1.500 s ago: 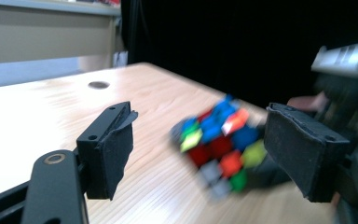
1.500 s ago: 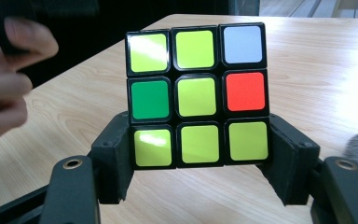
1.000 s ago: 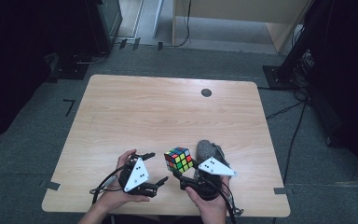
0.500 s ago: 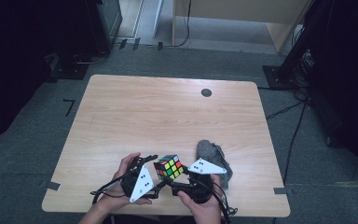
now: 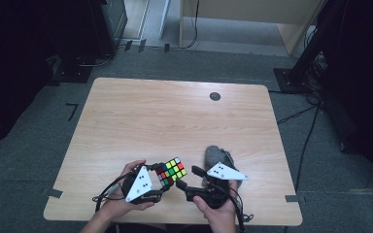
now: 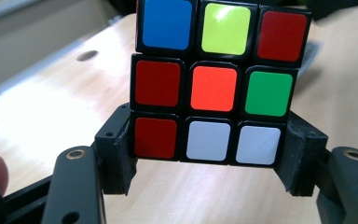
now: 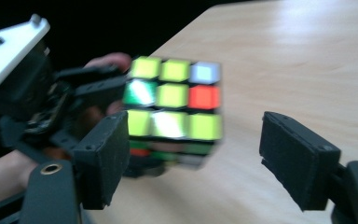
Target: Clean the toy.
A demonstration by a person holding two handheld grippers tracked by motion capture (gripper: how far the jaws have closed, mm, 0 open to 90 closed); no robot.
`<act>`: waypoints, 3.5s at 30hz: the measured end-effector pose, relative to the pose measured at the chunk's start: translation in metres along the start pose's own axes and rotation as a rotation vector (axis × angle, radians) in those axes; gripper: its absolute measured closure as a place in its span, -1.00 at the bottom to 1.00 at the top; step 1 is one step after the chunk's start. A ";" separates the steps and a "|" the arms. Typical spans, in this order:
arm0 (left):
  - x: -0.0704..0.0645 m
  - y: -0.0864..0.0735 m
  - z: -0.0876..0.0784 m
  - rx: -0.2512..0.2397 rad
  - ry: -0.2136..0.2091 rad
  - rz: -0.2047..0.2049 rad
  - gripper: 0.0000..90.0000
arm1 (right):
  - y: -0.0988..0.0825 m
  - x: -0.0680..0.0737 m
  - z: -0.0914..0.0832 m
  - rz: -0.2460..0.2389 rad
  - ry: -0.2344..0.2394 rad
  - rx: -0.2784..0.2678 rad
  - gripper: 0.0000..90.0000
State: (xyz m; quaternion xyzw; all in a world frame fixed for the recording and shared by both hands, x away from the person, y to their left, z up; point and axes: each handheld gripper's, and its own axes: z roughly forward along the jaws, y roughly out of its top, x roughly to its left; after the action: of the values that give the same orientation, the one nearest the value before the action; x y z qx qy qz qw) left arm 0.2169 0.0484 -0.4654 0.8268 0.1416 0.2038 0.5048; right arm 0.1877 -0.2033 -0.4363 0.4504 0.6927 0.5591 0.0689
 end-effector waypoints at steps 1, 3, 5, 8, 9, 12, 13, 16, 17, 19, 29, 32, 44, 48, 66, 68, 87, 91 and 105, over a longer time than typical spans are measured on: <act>0.001 0.000 -0.001 -0.001 0.009 -0.003 -0.25 | 0.001 -0.002 -0.003 0.002 -0.022 -0.017 -0.43; 0.003 0.000 -0.001 0.002 0.015 -0.016 -0.25 | 0.002 -0.008 -0.009 -0.001 -0.060 -0.041 -0.42; 0.005 0.000 -0.002 0.002 0.021 -0.026 -0.25 | 0.003 -0.014 -0.013 -0.024 -0.126 -0.047 -0.42; 0.008 -0.001 -0.002 0.006 0.036 -0.037 -0.25 | 0.003 -0.027 -0.019 -0.070 -0.269 -0.050 -0.41; 0.009 -0.001 -0.003 0.003 0.035 -0.046 -0.25 | 0.002 -0.032 -0.021 -0.088 -0.322 -0.048 -0.36; 0.013 0.000 -0.006 -0.016 0.005 -0.080 -0.25 | -0.006 -0.049 -0.021 -0.119 -0.444 -0.032 -0.27; 0.014 0.000 -0.006 -0.019 -0.007 -0.092 -0.25 | -0.011 -0.056 -0.018 -0.118 -0.465 -0.004 -0.28; 0.019 -0.001 -0.007 -0.028 -0.019 -0.128 -0.25 | -0.020 -0.067 -0.008 -0.117 -0.509 0.076 -0.28; 0.020 -0.002 -0.008 -0.034 -0.021 -0.142 -0.25 | -0.023 -0.069 -0.005 -0.126 -0.535 0.095 -0.28; 0.022 -0.002 -0.010 -0.045 -0.008 -0.158 -0.25 | -0.028 -0.073 0.000 -0.145 -0.583 0.137 -0.25; 0.021 0.000 -0.010 -0.035 0.024 -0.158 -0.25 | -0.048 -0.098 0.010 -0.036 -0.529 0.162 -0.05; 0.021 0.000 -0.010 -0.048 -0.004 -0.174 -0.25 | -0.049 -0.098 0.010 -0.033 -0.516 0.159 0.22; 0.017 -0.004 -0.005 -0.010 -0.016 -0.136 -0.25 | -0.023 -0.052 -0.009 -0.071 -0.239 0.013 0.68; 0.006 -0.004 0.003 0.032 -0.022 -0.070 -0.25 | -0.003 -0.007 -0.025 -0.142 -0.076 -0.133 0.67; -0.007 0.003 0.005 0.043 -0.061 -0.007 -0.24 | 0.002 0.004 -0.025 -0.100 -0.066 -0.108 0.62; -0.007 0.005 0.004 0.031 -0.072 -0.009 -0.24 | 0.003 0.014 -0.020 -0.145 -0.060 -0.091 0.62; -0.005 0.006 -0.001 0.005 -0.094 -0.012 -0.24 | -0.003 0.000 -0.018 -0.073 -0.115 -0.106 0.59; -0.007 0.006 0.002 0.021 -0.079 0.002 -0.24 | -0.002 0.000 -0.023 -0.050 -0.099 -0.130 0.52; -0.001 0.006 -0.004 -0.039 -0.101 -0.039 -0.24 | 0.003 0.003 -0.025 0.016 0.055 -0.177 0.64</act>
State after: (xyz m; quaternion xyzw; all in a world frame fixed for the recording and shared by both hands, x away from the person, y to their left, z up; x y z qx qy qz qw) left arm 0.2142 0.0486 -0.4583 0.8232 0.1283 0.1546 0.5310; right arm 0.1723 -0.2186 -0.4234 0.4328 0.6385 0.6307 0.0849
